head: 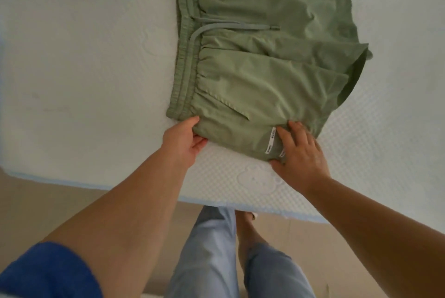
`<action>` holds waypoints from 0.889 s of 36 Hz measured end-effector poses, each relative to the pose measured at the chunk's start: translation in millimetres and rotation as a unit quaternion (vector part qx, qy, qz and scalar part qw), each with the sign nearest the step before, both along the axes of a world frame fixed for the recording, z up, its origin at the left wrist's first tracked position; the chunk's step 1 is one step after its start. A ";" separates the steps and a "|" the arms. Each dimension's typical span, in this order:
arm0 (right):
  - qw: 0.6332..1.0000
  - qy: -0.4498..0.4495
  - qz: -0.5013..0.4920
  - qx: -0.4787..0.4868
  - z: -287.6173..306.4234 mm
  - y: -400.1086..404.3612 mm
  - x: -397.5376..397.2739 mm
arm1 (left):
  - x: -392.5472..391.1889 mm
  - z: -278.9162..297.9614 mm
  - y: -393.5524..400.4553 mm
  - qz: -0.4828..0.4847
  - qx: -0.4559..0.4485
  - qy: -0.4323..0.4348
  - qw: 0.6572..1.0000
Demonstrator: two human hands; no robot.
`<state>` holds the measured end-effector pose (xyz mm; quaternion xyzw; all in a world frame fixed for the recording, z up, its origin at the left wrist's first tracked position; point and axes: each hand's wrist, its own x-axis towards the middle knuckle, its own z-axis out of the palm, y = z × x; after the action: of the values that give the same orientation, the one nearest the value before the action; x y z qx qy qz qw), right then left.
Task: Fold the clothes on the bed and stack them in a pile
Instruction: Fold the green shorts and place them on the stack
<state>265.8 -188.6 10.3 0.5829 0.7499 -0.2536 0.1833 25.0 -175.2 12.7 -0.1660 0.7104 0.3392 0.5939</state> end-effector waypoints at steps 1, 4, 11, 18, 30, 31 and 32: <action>1.000 0.006 -0.005 0.010 -2.0 -2.0 -1.4 | 0.9 -0.2 -1.3 0.005 0.007 0.008 1.000; 1.000 -0.002 -0.006 0.021 -5.7 -9.1 -9.3 | 5.2 -1.8 -4.8 0.020 0.030 0.024 0.999; 0.996 -0.019 0.039 0.081 -15.2 -7.8 -23.6 | 9.4 -1.1 -6.3 0.045 0.083 0.040 0.995; 0.989 0.040 0.028 0.137 -11.5 5.4 -26.5 | 5.2 4.0 -8.7 0.064 0.105 0.039 0.992; 0.990 0.084 -0.068 0.095 32.8 -7.9 -36.9 | -18.6 25.7 -17.2 0.014 0.081 -0.004 0.997; 0.992 0.070 -0.078 0.074 37.8 -4.6 -37.3 | -20.8 29.7 -16.2 0.013 0.086 -0.012 0.996; 0.993 0.056 -0.081 0.058 41.8 -0.8 -37.3 | -22.7 33.3 -14.4 0.012 0.090 -0.022 0.996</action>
<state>228.5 -189.4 52.1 0.6365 0.7225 -0.2561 0.0860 2.3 -189.6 45.9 -0.1273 0.6617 0.4050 0.6180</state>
